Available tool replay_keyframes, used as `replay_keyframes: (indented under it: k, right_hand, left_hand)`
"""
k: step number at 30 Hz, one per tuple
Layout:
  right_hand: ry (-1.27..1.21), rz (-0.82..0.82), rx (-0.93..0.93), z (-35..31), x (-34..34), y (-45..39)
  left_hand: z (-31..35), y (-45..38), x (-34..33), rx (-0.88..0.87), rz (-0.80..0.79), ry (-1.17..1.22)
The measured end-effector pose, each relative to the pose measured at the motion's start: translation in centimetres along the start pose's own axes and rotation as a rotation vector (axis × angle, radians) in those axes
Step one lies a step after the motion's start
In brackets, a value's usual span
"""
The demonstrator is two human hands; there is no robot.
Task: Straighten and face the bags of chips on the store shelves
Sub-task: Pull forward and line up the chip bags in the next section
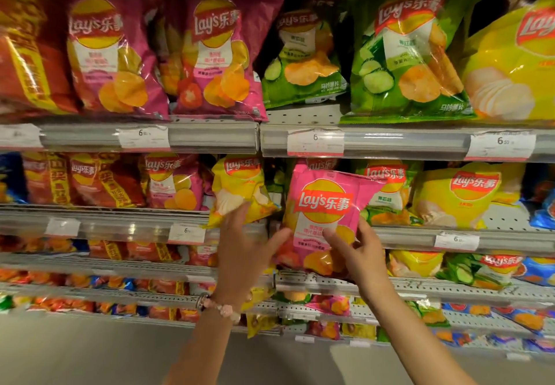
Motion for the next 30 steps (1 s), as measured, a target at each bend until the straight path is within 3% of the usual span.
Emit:
replay_keyframes:
  k: [3,8,13,23,30]
  right_hand:
    - [0.047,0.036,0.014,0.2,-0.5,0.2]
    - [0.0,0.111,-0.001,0.4,-2.0,0.7]
    - [-0.031,0.15,-0.011,0.6,-3.1,0.9]
    - [-0.011,0.208,-0.018,0.9,-3.7,0.9]
    - [0.075,0.208,0.016,0.7,-3.4,0.9]
  left_hand:
    - [-1.5,-3.5,3.1,-0.137,0.228,-0.137]
    - [-4.2,-7.1,4.6,0.1,-0.019,-0.121]
    - [-6.7,-8.7,4.2,0.149,-0.172,0.01]
    - [-6.3,-8.6,5.2,0.035,-0.194,0.029]
    - [-7.0,-6.3,9.6,-0.027,-0.169,0.113]
Point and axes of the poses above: each hand's wrist, its own y-axis away from the middle knuckle, its own x-axis out of the back of the hand, z = x × y, the point moved 2 cm from there along -y, towards the middle knuckle, and after that the axes turned 12 degrees about y, right-handed, at the moved point
